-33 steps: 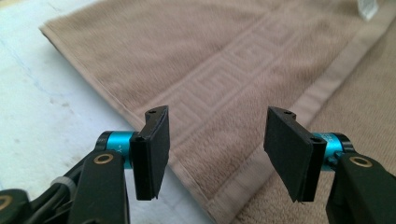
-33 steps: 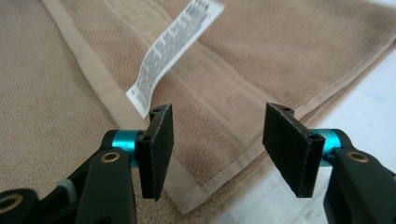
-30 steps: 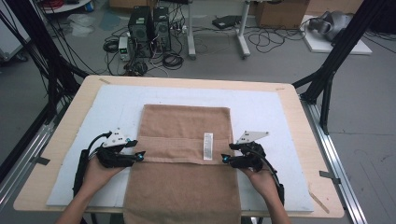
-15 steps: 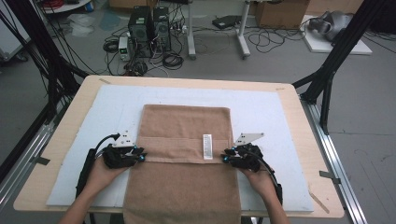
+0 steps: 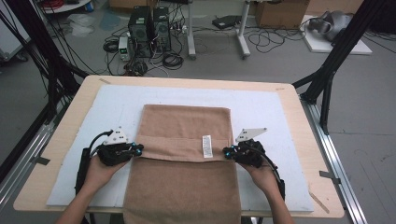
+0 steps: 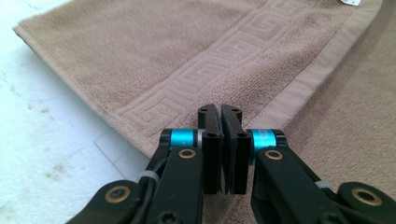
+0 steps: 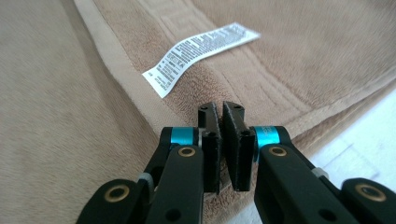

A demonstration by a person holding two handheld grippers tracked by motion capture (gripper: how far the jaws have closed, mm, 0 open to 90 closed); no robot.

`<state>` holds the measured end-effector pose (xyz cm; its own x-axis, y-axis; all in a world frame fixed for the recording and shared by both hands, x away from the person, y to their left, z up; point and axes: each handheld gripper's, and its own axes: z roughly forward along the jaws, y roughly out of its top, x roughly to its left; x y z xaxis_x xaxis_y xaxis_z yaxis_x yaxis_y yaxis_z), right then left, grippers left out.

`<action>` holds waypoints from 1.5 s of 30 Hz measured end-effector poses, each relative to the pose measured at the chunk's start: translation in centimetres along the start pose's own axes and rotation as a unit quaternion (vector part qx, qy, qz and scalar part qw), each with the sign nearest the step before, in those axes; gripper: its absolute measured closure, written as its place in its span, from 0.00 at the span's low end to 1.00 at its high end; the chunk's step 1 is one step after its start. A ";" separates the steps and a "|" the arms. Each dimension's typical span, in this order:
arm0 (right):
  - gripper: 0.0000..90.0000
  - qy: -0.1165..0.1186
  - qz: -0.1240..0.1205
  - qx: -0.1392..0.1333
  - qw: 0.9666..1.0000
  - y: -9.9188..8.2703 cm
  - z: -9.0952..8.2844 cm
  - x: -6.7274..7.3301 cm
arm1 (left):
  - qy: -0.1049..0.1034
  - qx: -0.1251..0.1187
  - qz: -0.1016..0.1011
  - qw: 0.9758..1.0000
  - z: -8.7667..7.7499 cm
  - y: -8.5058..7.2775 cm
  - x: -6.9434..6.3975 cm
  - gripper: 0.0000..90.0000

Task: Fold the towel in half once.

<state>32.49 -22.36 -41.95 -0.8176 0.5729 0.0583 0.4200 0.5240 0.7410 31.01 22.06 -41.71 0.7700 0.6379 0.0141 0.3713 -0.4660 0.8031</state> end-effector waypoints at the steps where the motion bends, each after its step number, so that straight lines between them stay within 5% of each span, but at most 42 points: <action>1: 0.95 -0.001 -0.001 -0.004 1.000 0.2 -0.3 0.1 | 0.000 -0.003 0.002 1.000 -0.1 0.1 -0.1 0.96; 7: 0.95 -0.002 -0.003 -0.039 0.999 1.2 -2.6 0.4 | -0.002 -0.021 0.008 1.000 -1.6 1.0 -0.7 0.97; 11: 0.95 0.006 -0.010 -0.051 0.999 1.2 -4.3 1.8 | -0.005 -0.033 0.025 0.999 -3.6 1.2 -2.1 0.97; 14: 0.95 0.020 -0.020 -0.058 0.998 0.5 -5.7 3.6 | -0.010 -0.040 0.032 0.999 -5.3 0.7 -3.5 0.97; 19: 0.94 0.050 -0.020 -0.060 0.997 -1.8 -8.2 7.3 | -0.038 -0.042 0.050 0.997 -8.2 -1.6 -7.8 0.96; 21: 0.78 0.075 -0.021 -0.066 0.995 -2.6 -8.8 8.5 | -0.046 -0.048 0.049 0.997 -8.9 -2.3 -8.7 0.80; 22: 0.78 0.076 -0.019 -0.068 0.995 -2.7 -8.8 8.7 | -0.047 -0.047 0.048 0.997 -9.1 -2.4 -8.8 0.72; 27: 0.69 0.059 -0.025 -0.065 0.996 -1.9 -8.2 8.0 | -0.023 -0.047 0.056 0.997 -8.5 -1.7 -7.5 0.64; 35: 0.57 0.014 -0.013 -0.055 0.998 -0.2 -5.1 3.9 | 0.003 -0.051 0.042 0.998 -4.8 -0.7 -4.3 0.56; 45: 0.48 -0.044 -0.002 -0.038 0.998 2.1 -1.5 -0.8 | 0.052 -0.053 -0.005 0.997 -0.6 1.0 0.3 0.55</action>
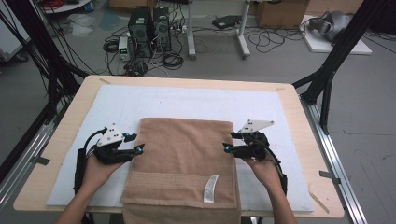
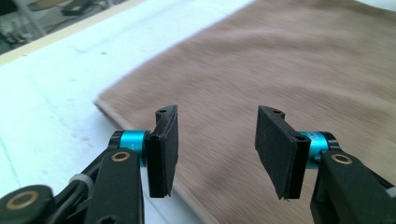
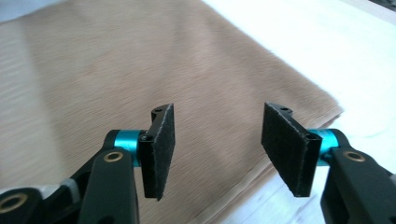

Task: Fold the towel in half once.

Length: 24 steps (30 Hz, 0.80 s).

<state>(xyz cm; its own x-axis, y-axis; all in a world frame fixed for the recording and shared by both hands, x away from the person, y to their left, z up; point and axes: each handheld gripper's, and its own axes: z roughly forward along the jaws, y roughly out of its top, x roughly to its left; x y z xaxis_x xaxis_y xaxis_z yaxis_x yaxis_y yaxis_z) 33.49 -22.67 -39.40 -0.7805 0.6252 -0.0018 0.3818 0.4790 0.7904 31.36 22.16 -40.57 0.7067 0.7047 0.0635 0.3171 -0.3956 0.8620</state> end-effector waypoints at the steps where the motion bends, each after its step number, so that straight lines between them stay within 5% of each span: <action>1: 0.48 -0.006 0.002 0.007 1.000 0.1 0.6 -0.3 | 0.007 0.000 -0.011 1.000 0.5 -0.1 0.4 0.54; 9: 0.43 -0.018 0.020 0.050 0.998 -0.9 3.8 -2.0 | 0.002 0.063 -0.053 0.997 3.5 -1.5 2.2 0.52; 17: 0.45 -0.014 0.032 0.075 0.997 -1.9 4.8 -1.8 | -0.004 0.099 -0.049 0.994 4.3 -1.9 1.7 0.52; 21: 0.51 -0.019 0.043 0.078 0.996 -1.9 5.0 -1.7 | -0.004 0.101 -0.051 0.994 4.4 -1.8 1.5 0.59; 24: 0.59 -0.021 0.048 0.075 0.996 -2.0 4.9 -1.8 | -0.010 0.099 -0.041 0.994 4.6 -1.7 1.0 0.73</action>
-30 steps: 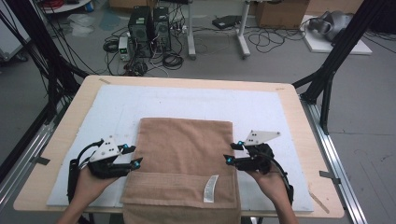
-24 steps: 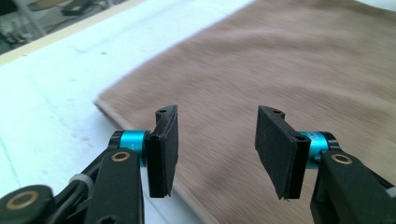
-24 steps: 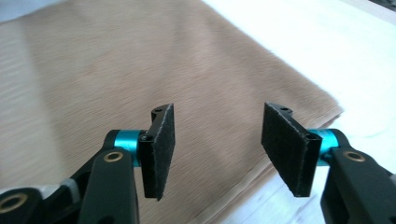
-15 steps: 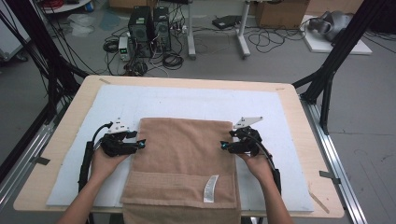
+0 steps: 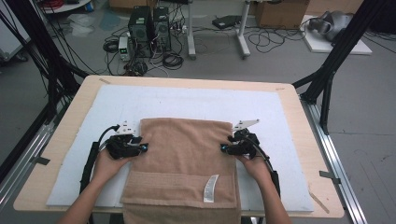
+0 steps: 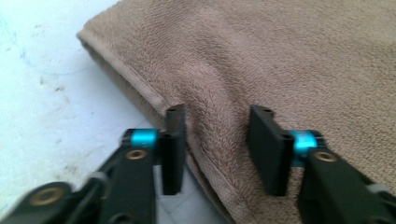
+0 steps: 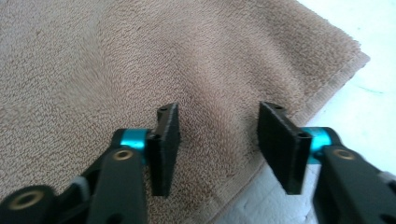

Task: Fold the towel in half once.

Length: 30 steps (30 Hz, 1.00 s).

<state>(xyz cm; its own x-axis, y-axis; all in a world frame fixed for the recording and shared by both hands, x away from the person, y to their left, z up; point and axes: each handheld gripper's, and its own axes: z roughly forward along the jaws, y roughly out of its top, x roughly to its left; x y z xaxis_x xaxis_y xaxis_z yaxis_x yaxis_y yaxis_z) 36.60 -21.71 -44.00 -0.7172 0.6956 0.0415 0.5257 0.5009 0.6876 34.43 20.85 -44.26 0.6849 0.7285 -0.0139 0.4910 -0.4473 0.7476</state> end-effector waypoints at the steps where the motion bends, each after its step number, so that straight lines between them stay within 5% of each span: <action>1: 0.62 0.001 0.007 -0.001 1.000 0.0 0.0 -0.1 | 0.000 0.001 0.000 1.000 0.0 0.1 -0.1 0.77; 6: 0.76 0.004 0.021 -0.005 1.000 0.0 0.0 -0.6 | -0.009 -0.003 -0.017 1.000 0.2 0.1 0.2 0.85; 10: 0.91 0.017 0.013 -0.002 1.000 0.2 0.1 -0.5 | 0.002 0.000 -0.001 1.000 0.3 0.3 -0.3 0.89; 16: 0.93 0.021 -0.002 0.005 1.000 0.7 -0.2 -0.4 | 0.027 0.001 0.021 0.999 0.1 0.8 -0.8 0.91; 30: 0.93 -0.004 -0.023 -0.008 1.000 2.2 -1.3 -0.4 | 0.036 -0.044 0.004 0.998 -0.6 1.9 -0.2 0.91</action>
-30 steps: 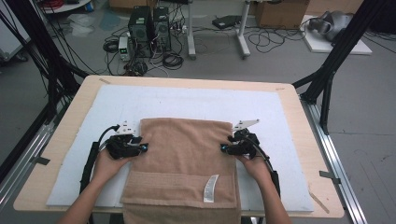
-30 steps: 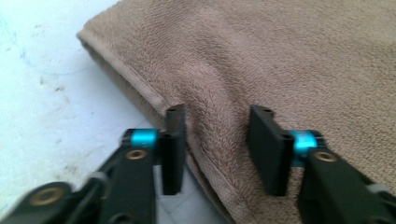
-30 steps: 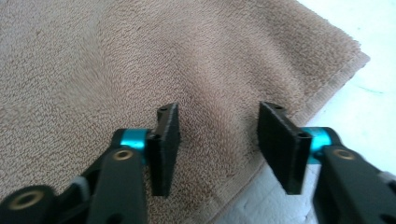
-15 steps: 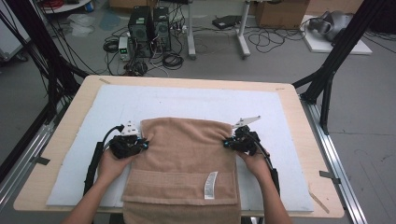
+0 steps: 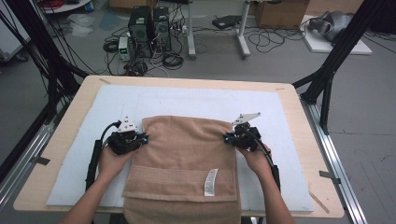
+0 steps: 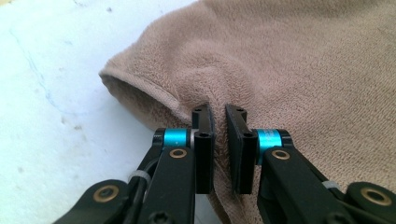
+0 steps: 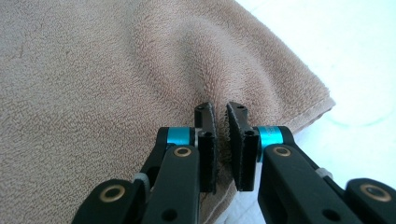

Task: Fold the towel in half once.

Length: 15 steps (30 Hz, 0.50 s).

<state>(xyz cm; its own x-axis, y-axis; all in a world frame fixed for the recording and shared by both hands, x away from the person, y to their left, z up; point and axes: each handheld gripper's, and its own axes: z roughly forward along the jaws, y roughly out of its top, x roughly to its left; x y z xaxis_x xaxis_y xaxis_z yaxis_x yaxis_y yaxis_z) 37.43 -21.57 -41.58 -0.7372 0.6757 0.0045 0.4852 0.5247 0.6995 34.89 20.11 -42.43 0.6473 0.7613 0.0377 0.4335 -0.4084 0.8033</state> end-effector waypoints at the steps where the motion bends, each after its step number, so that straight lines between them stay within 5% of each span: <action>1: 0.93 -0.003 -0.005 -0.003 1.000 0.2 0.0 -0.1 | 0.001 -0.003 -0.002 1.000 0.0 0.3 0.1 0.91; 6: 0.93 -0.008 0.011 -0.015 1.000 1.3 -0.2 -1.2 | 0.014 -0.013 -0.007 1.000 0.3 2.2 1.0 0.91; 15: 0.92 -0.054 0.018 -0.036 0.998 5.1 -1.1 -3.7 | 0.047 -0.039 -0.002 0.998 0.7 7.5 2.9 0.91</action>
<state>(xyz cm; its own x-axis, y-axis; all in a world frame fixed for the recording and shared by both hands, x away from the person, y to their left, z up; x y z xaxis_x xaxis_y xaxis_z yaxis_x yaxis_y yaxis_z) 42.09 -21.96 -37.20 -0.6637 0.7467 -0.0441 0.4718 0.4636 0.7500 40.39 18.92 -36.73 0.5827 0.8081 0.0861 0.3833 -0.3667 0.8477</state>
